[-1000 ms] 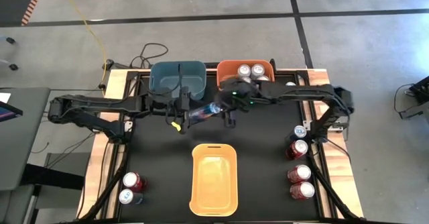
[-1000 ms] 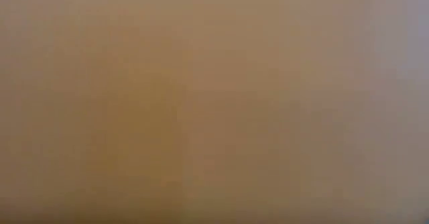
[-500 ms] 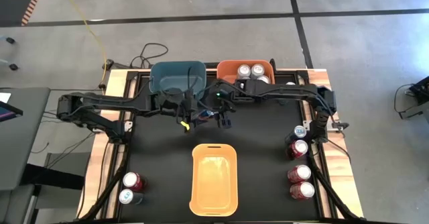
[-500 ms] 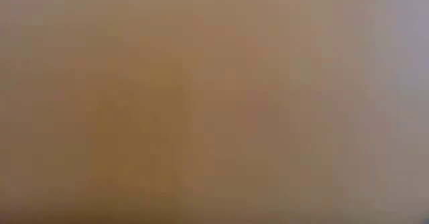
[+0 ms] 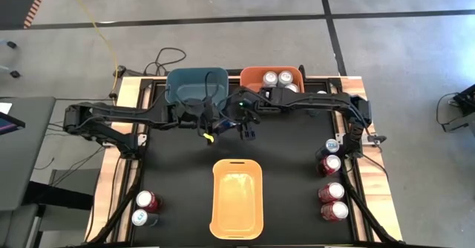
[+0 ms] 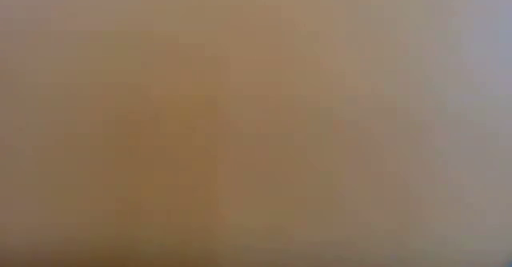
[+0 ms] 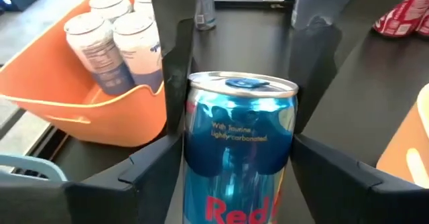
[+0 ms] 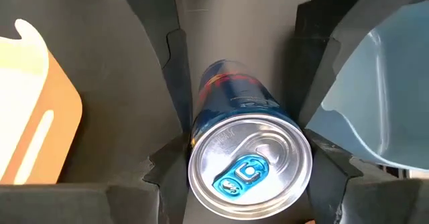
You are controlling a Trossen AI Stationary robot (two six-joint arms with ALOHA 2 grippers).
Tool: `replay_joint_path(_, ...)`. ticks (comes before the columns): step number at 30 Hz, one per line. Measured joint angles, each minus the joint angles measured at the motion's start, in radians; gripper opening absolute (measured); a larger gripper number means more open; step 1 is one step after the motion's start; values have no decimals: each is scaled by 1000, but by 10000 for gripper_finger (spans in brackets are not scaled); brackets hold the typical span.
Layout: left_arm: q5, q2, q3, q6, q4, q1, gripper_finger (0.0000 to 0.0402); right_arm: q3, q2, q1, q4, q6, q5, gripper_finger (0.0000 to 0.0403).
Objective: Sort soda cans
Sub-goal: Put the blue soda can into the blue bin
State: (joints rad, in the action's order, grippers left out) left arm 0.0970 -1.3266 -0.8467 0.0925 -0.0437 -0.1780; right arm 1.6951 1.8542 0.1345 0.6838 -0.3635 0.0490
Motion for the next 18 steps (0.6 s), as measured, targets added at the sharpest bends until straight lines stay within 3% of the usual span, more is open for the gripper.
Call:
replay_joint_path(6, -62, 0, 0, 24, -17, -2, 294, 0, 0, -4, -13, -8, 0, 230)
replay_joint_path(13, 80, 0, 0, 7, 4, 0, 296, 2, 0, -2, -50, -8, -6, 230)
replay_joint_path(18, 9, -1, 0, 34, -14, -1, 293, 2, 0, -4, -45, -10, 2, 230)
